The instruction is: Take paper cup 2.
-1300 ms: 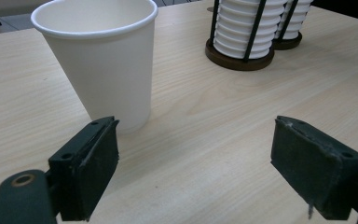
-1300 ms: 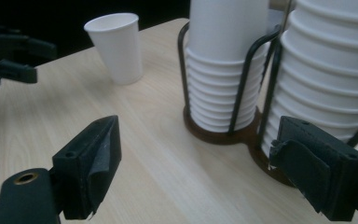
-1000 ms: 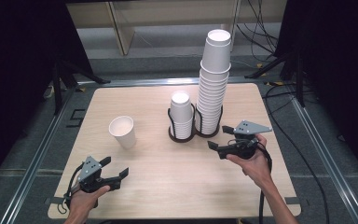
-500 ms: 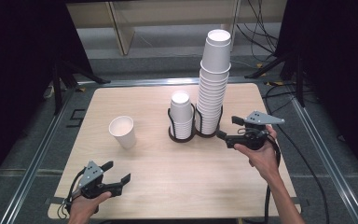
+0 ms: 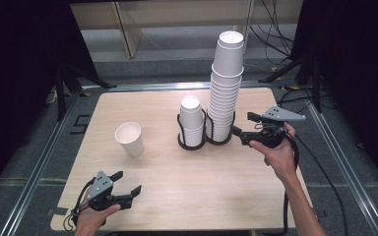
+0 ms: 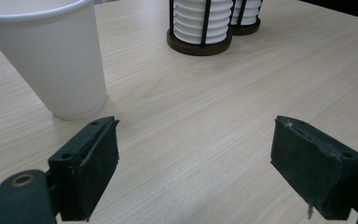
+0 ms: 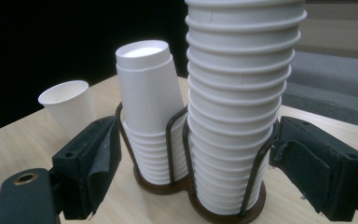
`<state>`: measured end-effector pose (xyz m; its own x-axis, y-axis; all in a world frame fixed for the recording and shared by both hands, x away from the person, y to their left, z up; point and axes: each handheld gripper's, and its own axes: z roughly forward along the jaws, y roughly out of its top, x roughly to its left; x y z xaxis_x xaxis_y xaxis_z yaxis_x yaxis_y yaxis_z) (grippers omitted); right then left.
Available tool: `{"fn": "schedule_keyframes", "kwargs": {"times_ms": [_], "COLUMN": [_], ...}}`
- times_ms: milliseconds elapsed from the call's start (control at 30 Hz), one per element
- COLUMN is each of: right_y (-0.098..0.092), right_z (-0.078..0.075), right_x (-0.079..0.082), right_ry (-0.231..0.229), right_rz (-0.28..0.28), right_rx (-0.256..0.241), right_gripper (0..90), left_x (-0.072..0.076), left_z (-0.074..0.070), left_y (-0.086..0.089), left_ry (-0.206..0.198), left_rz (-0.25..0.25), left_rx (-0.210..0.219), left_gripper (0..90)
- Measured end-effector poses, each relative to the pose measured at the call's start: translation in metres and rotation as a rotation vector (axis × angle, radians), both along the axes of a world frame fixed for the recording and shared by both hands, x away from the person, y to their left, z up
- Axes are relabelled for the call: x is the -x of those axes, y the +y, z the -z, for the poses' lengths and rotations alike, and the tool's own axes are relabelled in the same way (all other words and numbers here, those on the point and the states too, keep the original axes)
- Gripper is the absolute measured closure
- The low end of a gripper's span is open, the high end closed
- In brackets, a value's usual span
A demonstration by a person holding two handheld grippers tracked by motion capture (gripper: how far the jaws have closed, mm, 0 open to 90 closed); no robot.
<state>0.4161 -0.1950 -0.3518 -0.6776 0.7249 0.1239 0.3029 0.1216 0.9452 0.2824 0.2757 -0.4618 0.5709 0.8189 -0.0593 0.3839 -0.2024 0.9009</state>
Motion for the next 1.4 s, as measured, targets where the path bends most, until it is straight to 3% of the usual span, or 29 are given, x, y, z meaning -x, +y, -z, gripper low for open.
{"fn": "schedule_keyframes", "kwargs": {"times_ms": [267,333,367,467,500,600,633,700,867,1167,1200,1233,1267,1400], "right_y": [0.001,0.000,0.000,0.000,0.001,0.000,0.002,0.003,0.008,0.015,0.015,0.017,0.017,0.017], "right_z": [-0.016,-0.020,-0.023,-0.029,-0.031,-0.038,-0.040,-0.044,-0.057,-0.079,-0.081,-0.083,-0.085,-0.092], "right_x": [-0.007,-0.012,-0.011,-0.015,-0.014,-0.019,-0.018,-0.021,-0.026,-0.032,-0.033,-0.033,-0.034,-0.037], "right_ry": [-0.013,-0.045,-0.022,-0.046,-0.028,-0.067,-0.037,-0.063,-0.056,-0.094,-0.115,-0.097,-0.120,-0.125], "right_rz": [0.019,0.018,0.023,0.023,0.031,0.030,0.027,0.031,0.031,0.036,0.041,0.035,0.038,0.060], "right_rx": [-0.037,-0.026,-0.026,-0.028,-0.035,-0.029,-0.042,-0.037,-0.047,-0.056,-0.047,-0.059,-0.048,-0.046], "right_gripper": [15.5,15.4,15.4,15.5,15.4,15.5,15.4,15.4,15.4,15.3,15.3,15.3,15.3,15.2], "left_x": [0.000,0.000,0.000,0.000,0.000,0.000,0.000,-0.001,0.000,0.000,0.000,0.000,0.000,0.000], "left_z": [0.001,0.000,0.001,0.001,0.002,0.003,0.003,0.003,0.003,0.002,0.003,0.003,0.003,0.003], "left_y": [0.000,0.001,0.000,-0.001,-0.002,-0.002,-0.002,-0.002,-0.002,-0.002,-0.002,-0.002,-0.002,-0.002], "left_ry": [-0.001,0.001,0.000,0.007,0.004,0.004,0.004,0.004,0.007,0.008,0.008,0.007,0.007,0.010], "left_rz": [0.004,0.002,0.008,0.006,0.009,0.014,0.015,0.016,0.017,0.018,0.022,0.019,0.019,0.019], "left_rx": [0.007,-0.011,-0.008,-0.012,-0.001,0.000,-0.001,-0.002,-0.001,-0.010,-0.005,-0.002,0.000,0.002], "left_gripper": [14.8,14.8,14.8,14.8,14.8,14.8,14.8,14.8,14.8,14.8,14.8,14.8,14.8,14.8]}}
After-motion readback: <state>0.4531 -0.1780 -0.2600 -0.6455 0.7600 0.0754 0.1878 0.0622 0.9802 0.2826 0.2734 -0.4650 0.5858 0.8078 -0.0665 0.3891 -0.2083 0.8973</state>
